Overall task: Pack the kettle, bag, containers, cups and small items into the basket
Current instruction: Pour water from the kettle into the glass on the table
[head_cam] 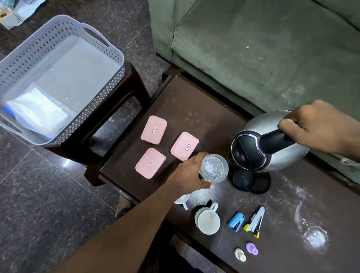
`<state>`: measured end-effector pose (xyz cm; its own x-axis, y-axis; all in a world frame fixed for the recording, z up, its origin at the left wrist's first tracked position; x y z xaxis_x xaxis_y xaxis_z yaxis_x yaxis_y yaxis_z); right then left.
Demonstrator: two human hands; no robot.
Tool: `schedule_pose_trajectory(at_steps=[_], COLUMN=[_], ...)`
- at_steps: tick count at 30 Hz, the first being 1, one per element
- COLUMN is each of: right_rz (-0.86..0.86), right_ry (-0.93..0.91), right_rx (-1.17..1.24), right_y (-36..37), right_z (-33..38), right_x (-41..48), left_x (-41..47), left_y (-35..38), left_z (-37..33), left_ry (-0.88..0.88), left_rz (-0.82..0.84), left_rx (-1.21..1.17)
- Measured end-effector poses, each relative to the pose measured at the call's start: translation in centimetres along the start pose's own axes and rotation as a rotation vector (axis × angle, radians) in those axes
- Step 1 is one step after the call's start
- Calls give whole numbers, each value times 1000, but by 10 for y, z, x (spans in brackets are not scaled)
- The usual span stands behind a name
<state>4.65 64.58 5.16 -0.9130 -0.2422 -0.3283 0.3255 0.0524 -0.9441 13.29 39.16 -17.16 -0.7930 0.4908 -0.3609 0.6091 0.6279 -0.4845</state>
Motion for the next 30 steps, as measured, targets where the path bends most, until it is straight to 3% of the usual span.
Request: schedule_pose_trajectory(at_steps=[10, 18, 26, 30], right_rz=[-165, -242, -298, -328], right_ry=[141, 368, 340, 307], right_rx=[236, 526, 983, 1098], right_y=[-16, -14, -28, -41], right_z=[-25, -30, 20, 49], right_x=[-1, 7, 30, 45], left_x=[-11, -11, -9, -20], left_y=[-10, -45, -102, -138], left_z=[0, -12, -19, -24], left_ry=[-8, 18, 112, 162], left_rz=[2, -142, -291, -355], left_rx=[-37, -189, -272, -316])
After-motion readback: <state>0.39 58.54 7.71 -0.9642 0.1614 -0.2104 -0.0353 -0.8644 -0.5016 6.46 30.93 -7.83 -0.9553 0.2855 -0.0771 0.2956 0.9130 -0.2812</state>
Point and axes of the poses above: each hand's wrist, its own x-axis towards the middle knuckle, its own y-axis out of the palm, z = x × y, the point moved 2 cm from there along x, towards the middle knuckle, and after that the axes turned 5 degrees about y, right-handed, at the moved point
